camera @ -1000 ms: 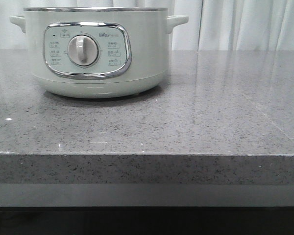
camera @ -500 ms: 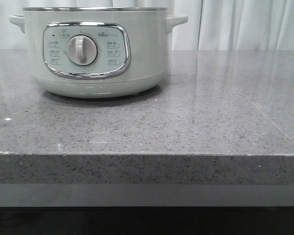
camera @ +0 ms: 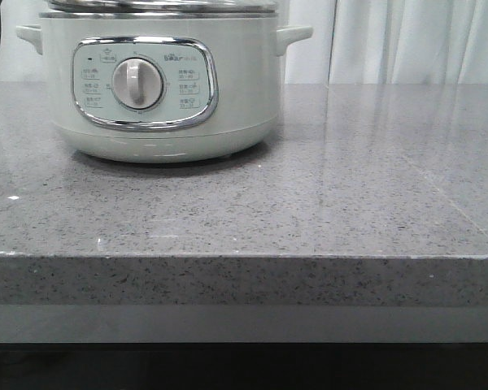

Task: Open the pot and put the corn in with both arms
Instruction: 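Lower the glass lid back onto the pot with the left gripper, then release the lid knob and raise the left gripper away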

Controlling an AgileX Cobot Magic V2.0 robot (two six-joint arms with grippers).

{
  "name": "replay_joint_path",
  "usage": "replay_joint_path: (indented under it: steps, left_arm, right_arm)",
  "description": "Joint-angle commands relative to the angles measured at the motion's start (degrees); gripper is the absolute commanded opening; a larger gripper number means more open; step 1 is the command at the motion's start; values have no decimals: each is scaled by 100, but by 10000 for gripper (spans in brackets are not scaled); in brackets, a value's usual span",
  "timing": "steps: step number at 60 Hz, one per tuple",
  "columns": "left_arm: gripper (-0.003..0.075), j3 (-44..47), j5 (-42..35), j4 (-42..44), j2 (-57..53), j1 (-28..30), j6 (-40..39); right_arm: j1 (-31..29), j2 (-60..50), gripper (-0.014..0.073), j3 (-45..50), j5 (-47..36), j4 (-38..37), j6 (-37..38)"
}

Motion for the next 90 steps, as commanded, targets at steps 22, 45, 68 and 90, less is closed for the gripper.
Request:
replay_joint_path:
  steps: [22, 45, 68, 90]
  left_arm:
    - [165, -274, -86, -174, -297, 1, 28]
    - [183, -274, 201, -347, -297, 1, 28]
    - [461, -283, 601, -337, -659, 1, 28]
    - [461, -119, 2355, 79, -2321, 1, 28]
  right_arm:
    - [-12, -6, 468, -141, -371, -1, -20]
    - [-12, -6, 468, -141, -371, -1, -20]
    - [-12, -6, 468, -141, -371, -1, -20]
    - [-12, -6, 468, -141, -371, -1, -20]
